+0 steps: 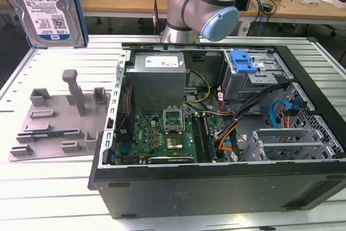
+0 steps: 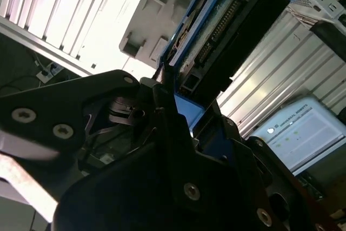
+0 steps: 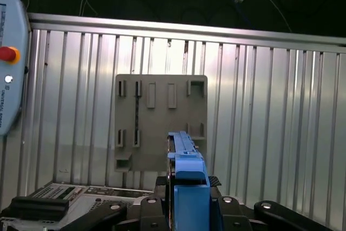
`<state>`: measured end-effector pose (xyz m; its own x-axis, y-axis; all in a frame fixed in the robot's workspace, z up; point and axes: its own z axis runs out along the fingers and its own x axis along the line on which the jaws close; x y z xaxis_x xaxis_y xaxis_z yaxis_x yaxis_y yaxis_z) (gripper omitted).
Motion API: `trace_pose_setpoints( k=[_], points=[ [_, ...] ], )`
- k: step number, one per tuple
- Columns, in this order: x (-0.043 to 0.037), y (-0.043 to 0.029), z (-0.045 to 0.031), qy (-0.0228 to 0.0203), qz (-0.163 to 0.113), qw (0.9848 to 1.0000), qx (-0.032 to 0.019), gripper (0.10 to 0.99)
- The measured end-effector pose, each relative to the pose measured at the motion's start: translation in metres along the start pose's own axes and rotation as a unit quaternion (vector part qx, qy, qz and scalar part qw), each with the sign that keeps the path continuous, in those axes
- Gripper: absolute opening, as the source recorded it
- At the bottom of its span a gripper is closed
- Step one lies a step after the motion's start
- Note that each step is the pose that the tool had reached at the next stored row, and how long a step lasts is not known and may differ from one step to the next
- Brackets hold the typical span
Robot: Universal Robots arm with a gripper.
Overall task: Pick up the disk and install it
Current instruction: 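Pick up the disk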
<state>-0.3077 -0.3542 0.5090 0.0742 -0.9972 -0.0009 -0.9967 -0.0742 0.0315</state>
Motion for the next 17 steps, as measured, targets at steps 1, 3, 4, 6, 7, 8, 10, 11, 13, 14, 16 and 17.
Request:
trace_pose_setpoints(
  k=[1,3,4,6,7,8,10,11,13,14,16,17],
  points=[
    [0.0027,-0.0046,-0.0003,0.0000,0.000,1.0000,0.0000,0.369],
    [0.0060,-0.0105,-0.0007,0.0000,0.000,1.0000,-0.0001,0.369],
    [0.0082,-0.0145,-0.0009,0.0000,0.000,1.0000,-0.0001,0.369],
    [0.0130,-0.0226,-0.0014,0.0000,0.000,1.0000,-0.0002,0.369],
    [0.0151,-0.0260,-0.0016,0.0000,0.000,1.0000,-0.0002,0.369],
    [0.0166,-0.0285,-0.0017,0.0000,0.000,1.0000,-0.0002,0.369],
    [0.0200,-0.0343,-0.0021,0.0000,0.000,1.0000,-0.0002,0.369],
    [0.0227,-0.0393,-0.0027,0.0000,0.000,1.0000,-0.0003,0.369],
    [0.0265,-0.0468,-0.0033,0.0000,0.000,1.0000,-0.0004,0.369],
    [0.0287,-0.0510,-0.0036,0.0000,0.000,1.0000,-0.0004,0.369],
    [0.0331,-0.0597,-0.0042,0.0000,0.000,1.0000,-0.0005,0.369],
    [0.0350,-0.0635,-0.0044,0.0000,0.000,1.0000,-0.0005,0.369]
  ],
)
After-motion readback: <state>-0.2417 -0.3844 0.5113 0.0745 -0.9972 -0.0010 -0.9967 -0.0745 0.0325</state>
